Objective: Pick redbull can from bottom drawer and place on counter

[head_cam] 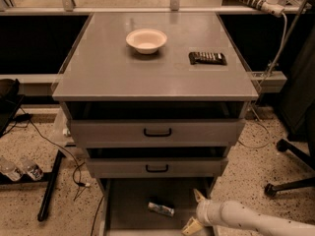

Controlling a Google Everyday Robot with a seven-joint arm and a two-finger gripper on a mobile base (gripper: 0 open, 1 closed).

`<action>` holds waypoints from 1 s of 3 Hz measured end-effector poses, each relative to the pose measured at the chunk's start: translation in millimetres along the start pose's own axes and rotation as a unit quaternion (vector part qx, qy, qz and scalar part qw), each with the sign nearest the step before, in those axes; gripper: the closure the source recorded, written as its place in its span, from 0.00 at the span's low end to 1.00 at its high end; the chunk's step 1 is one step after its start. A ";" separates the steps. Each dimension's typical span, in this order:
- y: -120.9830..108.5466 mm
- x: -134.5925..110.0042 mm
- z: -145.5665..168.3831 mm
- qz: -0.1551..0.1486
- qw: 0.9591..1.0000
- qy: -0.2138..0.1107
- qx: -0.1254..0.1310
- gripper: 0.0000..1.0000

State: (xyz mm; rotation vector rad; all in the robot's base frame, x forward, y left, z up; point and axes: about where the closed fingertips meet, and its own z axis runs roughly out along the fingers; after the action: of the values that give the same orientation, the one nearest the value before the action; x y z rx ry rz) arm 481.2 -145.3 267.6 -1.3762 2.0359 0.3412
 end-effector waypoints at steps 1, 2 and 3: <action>11.3 17.8 20.6 0.016 1.000 0.001 -0.023 0.00; 11.3 17.8 20.9 0.016 1.000 0.001 -0.023 0.00; 11.3 14.8 46.6 0.009 1.000 -0.006 -0.019 0.00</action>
Offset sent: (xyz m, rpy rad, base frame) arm -0.0066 0.0027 -0.0284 0.0200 0.0507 0.0059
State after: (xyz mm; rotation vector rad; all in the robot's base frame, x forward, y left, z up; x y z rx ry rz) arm 484.5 -126.1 221.4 -1.3753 2.0421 0.3967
